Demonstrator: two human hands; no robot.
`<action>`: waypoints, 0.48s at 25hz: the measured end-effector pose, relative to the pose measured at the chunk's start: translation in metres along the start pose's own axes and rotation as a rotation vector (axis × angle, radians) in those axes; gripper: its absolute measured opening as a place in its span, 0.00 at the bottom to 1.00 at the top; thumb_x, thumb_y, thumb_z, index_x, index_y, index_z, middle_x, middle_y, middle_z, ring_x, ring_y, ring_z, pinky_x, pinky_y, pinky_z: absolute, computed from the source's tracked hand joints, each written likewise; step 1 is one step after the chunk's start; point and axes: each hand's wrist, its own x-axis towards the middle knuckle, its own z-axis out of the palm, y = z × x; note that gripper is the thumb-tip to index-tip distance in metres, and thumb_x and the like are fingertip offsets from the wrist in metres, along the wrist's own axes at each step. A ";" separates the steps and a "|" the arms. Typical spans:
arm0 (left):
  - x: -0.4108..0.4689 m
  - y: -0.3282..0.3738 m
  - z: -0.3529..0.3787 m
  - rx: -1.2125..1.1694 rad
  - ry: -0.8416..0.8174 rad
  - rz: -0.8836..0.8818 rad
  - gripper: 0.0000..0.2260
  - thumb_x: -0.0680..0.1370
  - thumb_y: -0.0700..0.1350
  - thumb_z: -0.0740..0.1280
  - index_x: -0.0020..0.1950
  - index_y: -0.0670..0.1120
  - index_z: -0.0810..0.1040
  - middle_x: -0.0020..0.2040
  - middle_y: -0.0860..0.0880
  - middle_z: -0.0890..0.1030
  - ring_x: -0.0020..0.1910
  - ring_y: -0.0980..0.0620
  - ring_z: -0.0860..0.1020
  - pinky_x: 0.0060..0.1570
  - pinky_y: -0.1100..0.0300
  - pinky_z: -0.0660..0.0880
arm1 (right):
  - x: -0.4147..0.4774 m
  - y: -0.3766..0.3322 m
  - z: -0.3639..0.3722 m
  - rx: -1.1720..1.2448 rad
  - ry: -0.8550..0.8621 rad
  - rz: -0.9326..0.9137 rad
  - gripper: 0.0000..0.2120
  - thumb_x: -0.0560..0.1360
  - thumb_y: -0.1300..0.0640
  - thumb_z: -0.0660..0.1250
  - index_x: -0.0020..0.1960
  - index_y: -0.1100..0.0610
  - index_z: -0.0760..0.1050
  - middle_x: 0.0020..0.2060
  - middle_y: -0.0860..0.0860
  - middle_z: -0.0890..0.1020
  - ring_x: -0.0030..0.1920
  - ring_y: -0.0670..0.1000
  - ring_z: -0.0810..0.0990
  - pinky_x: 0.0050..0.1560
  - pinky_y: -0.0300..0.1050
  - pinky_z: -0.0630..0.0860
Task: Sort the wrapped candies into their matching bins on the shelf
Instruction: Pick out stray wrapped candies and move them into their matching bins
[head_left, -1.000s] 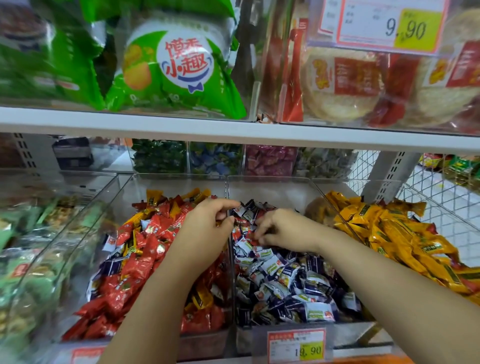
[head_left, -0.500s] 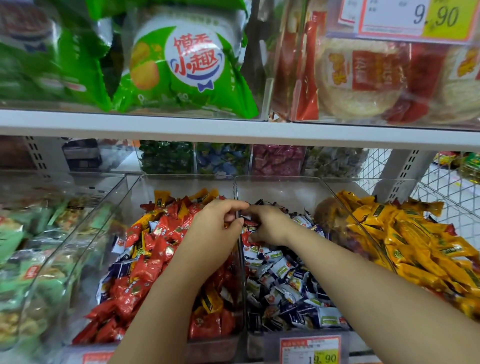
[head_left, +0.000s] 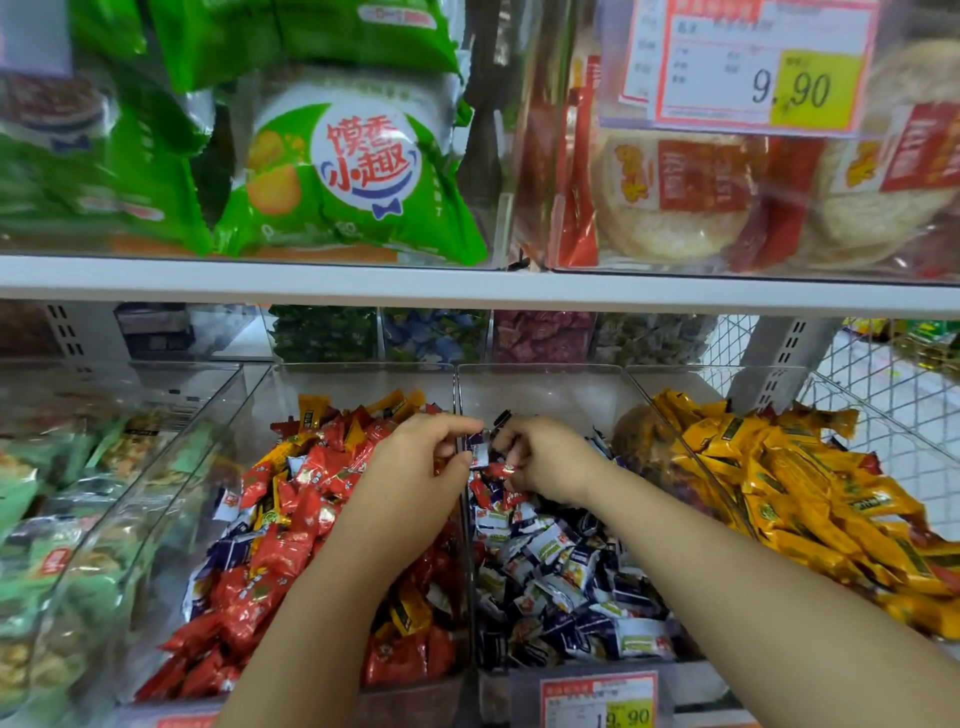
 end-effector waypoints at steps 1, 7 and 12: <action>-0.001 0.002 -0.002 0.003 0.005 0.013 0.14 0.78 0.43 0.63 0.62 0.57 0.75 0.49 0.61 0.73 0.48 0.66 0.72 0.40 0.78 0.68 | -0.006 -0.003 -0.004 0.018 0.036 -0.019 0.14 0.68 0.68 0.71 0.52 0.59 0.77 0.35 0.45 0.73 0.37 0.48 0.74 0.36 0.35 0.71; -0.018 0.000 -0.036 -0.028 0.241 -0.046 0.11 0.78 0.41 0.63 0.55 0.55 0.78 0.48 0.59 0.77 0.42 0.67 0.73 0.38 0.75 0.67 | -0.041 -0.062 -0.023 0.191 0.333 -0.222 0.09 0.71 0.61 0.71 0.47 0.49 0.76 0.40 0.46 0.78 0.40 0.44 0.74 0.40 0.31 0.69; -0.031 -0.014 -0.052 -0.004 0.331 -0.109 0.10 0.77 0.40 0.64 0.54 0.53 0.80 0.41 0.59 0.78 0.35 0.63 0.73 0.34 0.73 0.67 | -0.034 -0.093 0.001 0.169 0.282 -0.280 0.07 0.72 0.61 0.70 0.43 0.50 0.77 0.42 0.49 0.81 0.43 0.46 0.77 0.39 0.28 0.67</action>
